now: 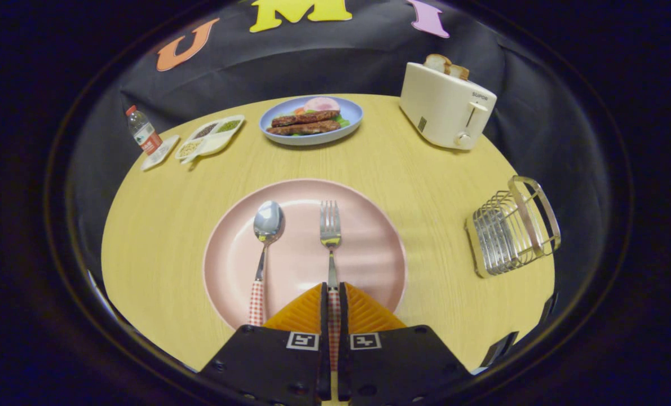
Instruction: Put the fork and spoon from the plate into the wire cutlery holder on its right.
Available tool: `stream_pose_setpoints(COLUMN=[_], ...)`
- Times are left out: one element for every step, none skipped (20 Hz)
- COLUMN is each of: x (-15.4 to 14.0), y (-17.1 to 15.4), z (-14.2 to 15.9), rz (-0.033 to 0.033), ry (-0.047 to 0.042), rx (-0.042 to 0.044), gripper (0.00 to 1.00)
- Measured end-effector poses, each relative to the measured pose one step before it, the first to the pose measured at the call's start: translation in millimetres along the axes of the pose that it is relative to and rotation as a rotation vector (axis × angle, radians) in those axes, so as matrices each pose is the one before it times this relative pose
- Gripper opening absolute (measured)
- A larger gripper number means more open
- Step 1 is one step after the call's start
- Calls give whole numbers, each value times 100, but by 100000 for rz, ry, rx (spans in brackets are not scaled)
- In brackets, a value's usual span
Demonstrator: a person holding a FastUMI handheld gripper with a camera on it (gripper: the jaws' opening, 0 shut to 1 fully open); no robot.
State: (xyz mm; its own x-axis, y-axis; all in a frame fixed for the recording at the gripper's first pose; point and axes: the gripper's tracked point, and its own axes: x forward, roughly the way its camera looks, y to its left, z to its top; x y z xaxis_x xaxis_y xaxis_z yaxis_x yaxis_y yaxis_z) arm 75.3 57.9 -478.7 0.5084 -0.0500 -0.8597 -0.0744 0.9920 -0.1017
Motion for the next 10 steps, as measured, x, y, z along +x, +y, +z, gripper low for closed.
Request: stream_pose_setpoints(x=[-838, -907, -992, -1075, -1119, -1095, -1060, -1140, -1068, -1075], y=[-307, -335, -461, -635, -771, -813, -843, -988, -1068, -1330], z=[326, 543, 537, 554, 537, 537, 527, 623, 582, 761], rz=[218, 529, 440, 52, -95, 117, 309, 279, -144, -822], ry=[-541, -971, -715, -598, -772, -333, -80, -106, -476, -755], rx=[192, 503, 206, -111, 36, -113, -102, -130, -27, -247], gripper=[5, 5, 5, 5, 5, 5, 5, 5, 5, 5])
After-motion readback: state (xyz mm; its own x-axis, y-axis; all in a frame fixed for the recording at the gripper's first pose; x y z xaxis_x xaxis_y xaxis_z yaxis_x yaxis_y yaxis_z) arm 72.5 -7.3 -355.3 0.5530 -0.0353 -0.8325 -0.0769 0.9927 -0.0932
